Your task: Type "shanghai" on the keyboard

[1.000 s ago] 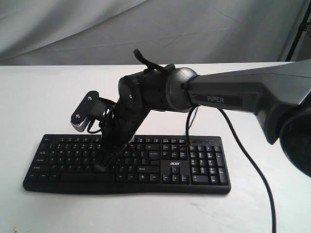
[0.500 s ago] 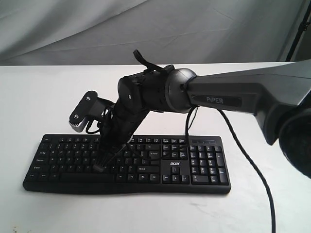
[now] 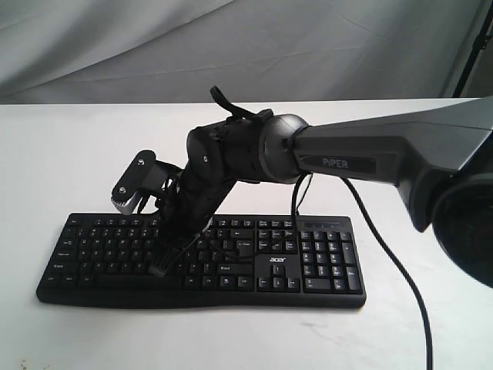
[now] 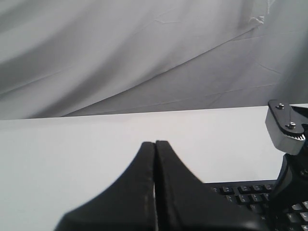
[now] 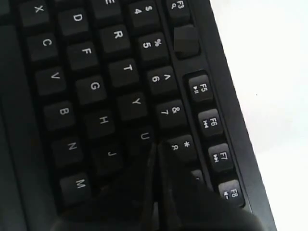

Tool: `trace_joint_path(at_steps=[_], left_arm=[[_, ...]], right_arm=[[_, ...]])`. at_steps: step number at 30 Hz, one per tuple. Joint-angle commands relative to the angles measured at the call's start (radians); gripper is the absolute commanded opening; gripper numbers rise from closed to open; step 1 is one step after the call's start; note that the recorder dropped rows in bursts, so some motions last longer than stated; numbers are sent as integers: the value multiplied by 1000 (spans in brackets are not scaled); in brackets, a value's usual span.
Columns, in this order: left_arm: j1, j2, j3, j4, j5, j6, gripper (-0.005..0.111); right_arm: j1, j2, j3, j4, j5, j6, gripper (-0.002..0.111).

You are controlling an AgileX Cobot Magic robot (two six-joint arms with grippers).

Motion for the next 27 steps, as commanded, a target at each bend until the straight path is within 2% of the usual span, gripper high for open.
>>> trace_joint_path(at_steps=[1,19,23,27], left_arm=[[-6,-2,2,-2,-5,-3,0],[-6,-2,2,-2,-5,-3,0],[-6,-2,2,-2,-5,-3,0],[-6,-2,2,-2,-5,-3,0]], right_arm=[[2,0,5,2,-3,-5,0],[-1,-117,5,-75,35,10,0],[-1,-212,47,-121,40,33,0],[-6,-383,147,-129,-39,39,0]])
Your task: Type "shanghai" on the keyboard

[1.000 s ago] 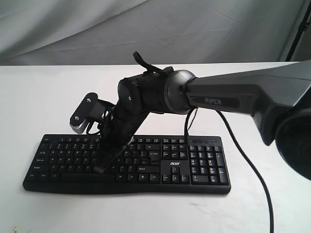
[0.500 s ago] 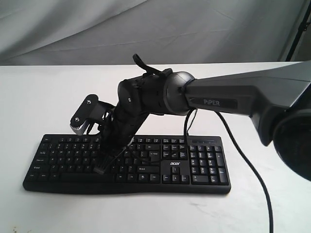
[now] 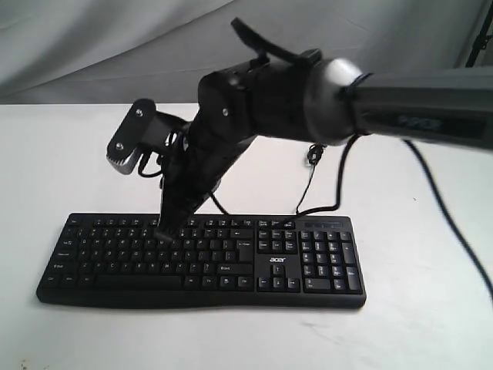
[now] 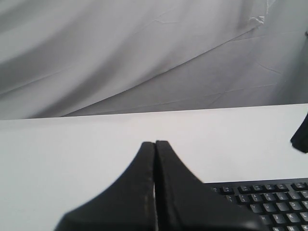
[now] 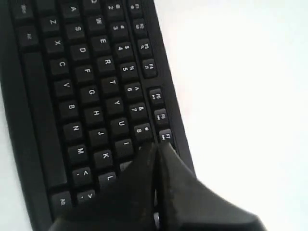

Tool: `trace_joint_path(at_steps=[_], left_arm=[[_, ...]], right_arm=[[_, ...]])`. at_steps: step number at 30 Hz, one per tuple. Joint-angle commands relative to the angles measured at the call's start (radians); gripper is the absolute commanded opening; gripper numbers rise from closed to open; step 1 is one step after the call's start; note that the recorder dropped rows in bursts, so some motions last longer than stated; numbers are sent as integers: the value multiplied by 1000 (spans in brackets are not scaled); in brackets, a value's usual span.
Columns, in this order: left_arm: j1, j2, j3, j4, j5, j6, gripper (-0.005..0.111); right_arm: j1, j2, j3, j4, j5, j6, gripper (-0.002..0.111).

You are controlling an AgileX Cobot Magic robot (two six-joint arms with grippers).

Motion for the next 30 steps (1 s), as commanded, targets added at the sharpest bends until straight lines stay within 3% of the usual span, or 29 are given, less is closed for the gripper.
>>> trace_joint_path(at_steps=[1,4,8,24,28,30], left_arm=[[-6,-2,2,-2,-5,-3,0],[-6,-2,2,-2,-5,-3,0],[-6,-2,2,-2,-5,-3,0],[-6,-2,2,-2,-5,-3,0],[-6,-2,2,-2,-5,-3,0],[-6,-2,2,-2,-5,-3,0]], right_arm=[[-9,-205,103,-8,-103,14,0],[-25,-346,171,4,-187,68,0],[-33,-499,198,11,-130,193,0],[-33,-771,198,-33,-174,213,0],[-106,-824,212,-43,-168,304,0],[-223,-886,279,-43,-176,419,0]])
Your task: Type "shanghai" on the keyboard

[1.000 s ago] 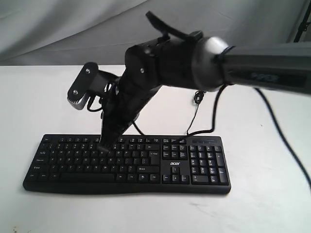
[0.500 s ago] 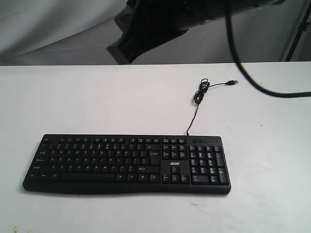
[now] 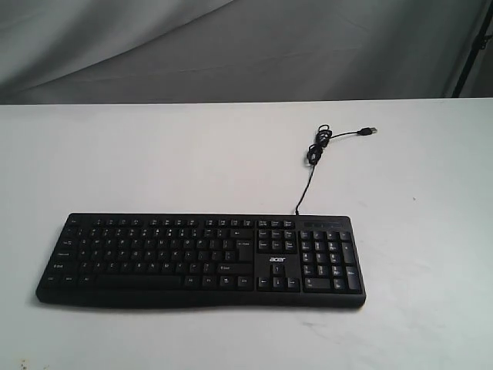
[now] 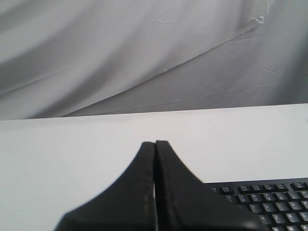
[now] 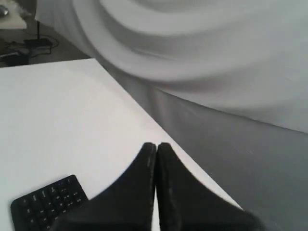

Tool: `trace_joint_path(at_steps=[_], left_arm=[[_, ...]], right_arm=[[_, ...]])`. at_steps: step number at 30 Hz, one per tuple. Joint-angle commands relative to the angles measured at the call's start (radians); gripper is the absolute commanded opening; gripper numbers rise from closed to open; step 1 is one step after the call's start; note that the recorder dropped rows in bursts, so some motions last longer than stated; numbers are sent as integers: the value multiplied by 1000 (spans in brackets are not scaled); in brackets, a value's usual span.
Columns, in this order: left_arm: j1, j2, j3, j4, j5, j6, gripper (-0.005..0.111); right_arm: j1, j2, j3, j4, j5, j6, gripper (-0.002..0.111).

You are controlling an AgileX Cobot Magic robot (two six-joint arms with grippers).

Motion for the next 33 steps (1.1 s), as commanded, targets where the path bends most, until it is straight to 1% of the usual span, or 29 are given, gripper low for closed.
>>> trace_joint_path(at_steps=[1,5,8,9,11,13,15,19,20,22,33], left_arm=[[-6,-2,2,-2,-5,-3,0],[-6,-2,2,-2,-5,-3,0],[-6,-2,2,-2,-5,-3,0],[-6,-2,2,-2,-5,-3,0],[-6,-2,2,-2,-5,-3,0],[-6,-2,2,-2,-5,-3,0],[-6,-2,2,-2,-5,-3,0],[-6,-2,2,-2,-5,-3,0],[-6,-2,2,-2,-5,-3,0],[-6,-2,2,-2,-5,-3,0],[-6,-2,2,-2,-5,-3,0]], right_arm=[[-197,-112,118,-21,-24,181,0],[-425,-249,324,-14,-87,230,0],[-569,-393,487,-13,-143,228,0],[-640,-477,576,-18,-205,228,0],[-748,-632,718,-18,-335,259,0],[-836,-781,855,-18,-420,311,0],[-890,-883,947,-18,-421,332,0],[-945,-1017,1088,-18,-395,332,0],[-955,-1037,1111,-28,-349,295,0],[-956,-1074,1148,-72,-280,284,0],[-970,-1211,1326,-76,-292,297,0]])
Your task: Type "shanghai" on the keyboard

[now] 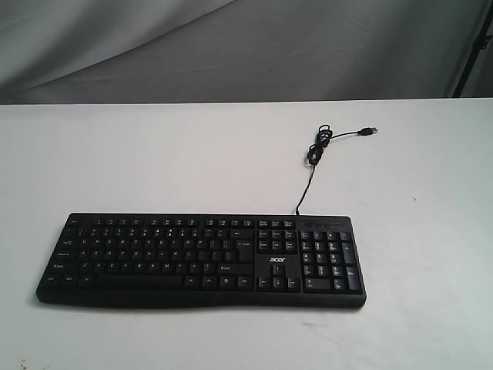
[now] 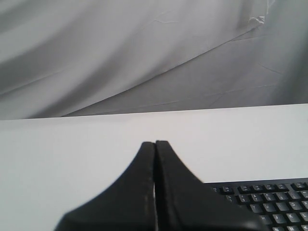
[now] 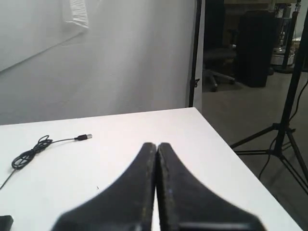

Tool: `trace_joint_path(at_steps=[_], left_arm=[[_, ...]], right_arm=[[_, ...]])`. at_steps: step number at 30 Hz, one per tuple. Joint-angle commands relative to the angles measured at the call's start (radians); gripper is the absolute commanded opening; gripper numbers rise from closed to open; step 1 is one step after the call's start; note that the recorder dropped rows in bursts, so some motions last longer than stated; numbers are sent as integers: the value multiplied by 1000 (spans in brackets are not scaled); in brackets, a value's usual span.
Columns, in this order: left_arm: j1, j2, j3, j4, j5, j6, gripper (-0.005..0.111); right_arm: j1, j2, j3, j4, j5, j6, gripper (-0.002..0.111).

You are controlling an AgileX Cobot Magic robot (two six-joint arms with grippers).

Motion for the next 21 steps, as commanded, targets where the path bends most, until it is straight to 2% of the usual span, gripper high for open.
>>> trace_joint_path(at_steps=[1,21], left_arm=[[-6,-2,2,-2,-5,-3,0],[-6,-2,2,-2,-5,-3,0]], right_arm=[[-26,-52,69,-19,-8,18,0],[-29,-62,103,-39,120,66,0]])
